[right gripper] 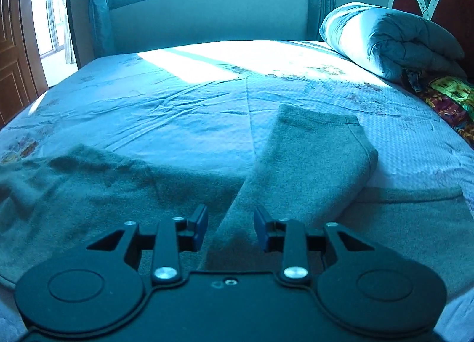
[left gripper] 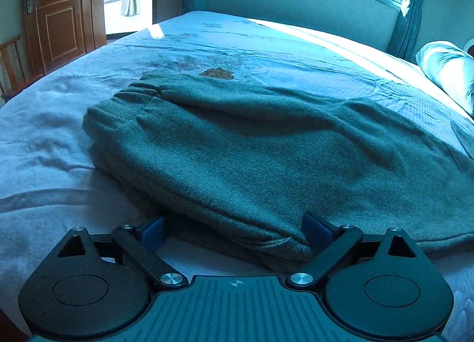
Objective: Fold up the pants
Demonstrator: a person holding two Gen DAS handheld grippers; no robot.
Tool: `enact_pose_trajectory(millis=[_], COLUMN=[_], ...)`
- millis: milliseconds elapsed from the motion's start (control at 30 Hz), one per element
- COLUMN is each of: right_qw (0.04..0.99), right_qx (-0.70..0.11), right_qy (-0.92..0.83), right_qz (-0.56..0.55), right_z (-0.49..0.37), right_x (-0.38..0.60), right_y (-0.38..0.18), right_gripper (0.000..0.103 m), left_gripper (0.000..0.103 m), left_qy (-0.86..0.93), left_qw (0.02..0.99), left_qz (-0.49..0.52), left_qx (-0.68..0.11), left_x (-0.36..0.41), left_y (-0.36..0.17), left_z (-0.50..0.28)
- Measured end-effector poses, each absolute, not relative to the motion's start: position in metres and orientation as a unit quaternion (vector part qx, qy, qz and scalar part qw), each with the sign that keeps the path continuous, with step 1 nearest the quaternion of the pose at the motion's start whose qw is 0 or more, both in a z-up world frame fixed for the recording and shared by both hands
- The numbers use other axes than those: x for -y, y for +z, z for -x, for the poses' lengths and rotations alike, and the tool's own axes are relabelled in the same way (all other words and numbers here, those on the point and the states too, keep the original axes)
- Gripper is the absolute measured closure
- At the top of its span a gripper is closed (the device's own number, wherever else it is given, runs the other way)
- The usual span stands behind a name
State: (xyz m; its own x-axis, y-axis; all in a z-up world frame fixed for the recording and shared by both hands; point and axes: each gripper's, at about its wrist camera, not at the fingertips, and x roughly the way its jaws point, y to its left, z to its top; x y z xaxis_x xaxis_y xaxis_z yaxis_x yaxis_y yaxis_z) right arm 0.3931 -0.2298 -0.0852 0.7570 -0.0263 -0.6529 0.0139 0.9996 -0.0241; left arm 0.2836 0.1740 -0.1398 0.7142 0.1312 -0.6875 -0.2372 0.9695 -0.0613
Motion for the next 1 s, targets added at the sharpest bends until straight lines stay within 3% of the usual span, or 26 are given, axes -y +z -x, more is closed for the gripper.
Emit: enact_pose_trajectory(millis=[100,133,167,367,533,600,700,900,1000], right_qw=[0.931,0.93,0.927,0.942,0.919,0.929,0.941,0.954,0.942], right_qx=[-0.361,-0.364,-0.371,-0.334,-0.359,-0.342,-0.321,-0.298,-0.317], right_qy=[-0.027,-0.023,-0.022,-0.038,-0.126,-0.115,-0.07,-0.001,-0.004], right_qz=[0.045,0.042,0.038,-0.012,-0.101,-0.084,-0.074,0.02,0.111], right_z=[-0.393,-0.391,-0.39,-0.349,-0.295,-0.283,-0.29,-0.347,-0.389], right_x=[0.229,0.232,0.236,0.275,0.337,0.338,0.326,0.269,0.236], right_y=[-0.095,-0.098,-0.1,-0.087,-0.111,-0.107,-0.09,-0.068,-0.08], right_gripper=[0.082,0.101,0.103,0.103,0.103,0.103,0.09,0.088,0.071], left_gripper=[0.006,0.006,0.005,0.004,0.004,0.004,0.004,0.004,0.004], left_qy=[0.116,0.12,0.122,0.122,0.128,0.129,0.134,0.158,0.167], left_qw=[0.922,0.921,0.921,0.92,0.92,0.921,0.92,0.92,0.911], left_qz=[0.071,0.07,0.068,0.054,0.037,0.025,0.022,0.019,0.017], left_qx=[-0.363,-0.363,-0.364,-0.369,-0.37,-0.368,-0.367,-0.359,-0.376], left_x=[-0.171,-0.17,-0.17,-0.168,-0.164,-0.161,-0.16,-0.157,-0.154], left_y=[-0.142,-0.142,-0.143,-0.14,-0.139,-0.138,-0.136,-0.126,-0.129], left_z=[-0.284,-0.284,-0.285,-0.288,-0.289,-0.289,-0.29,-0.287,-0.294])
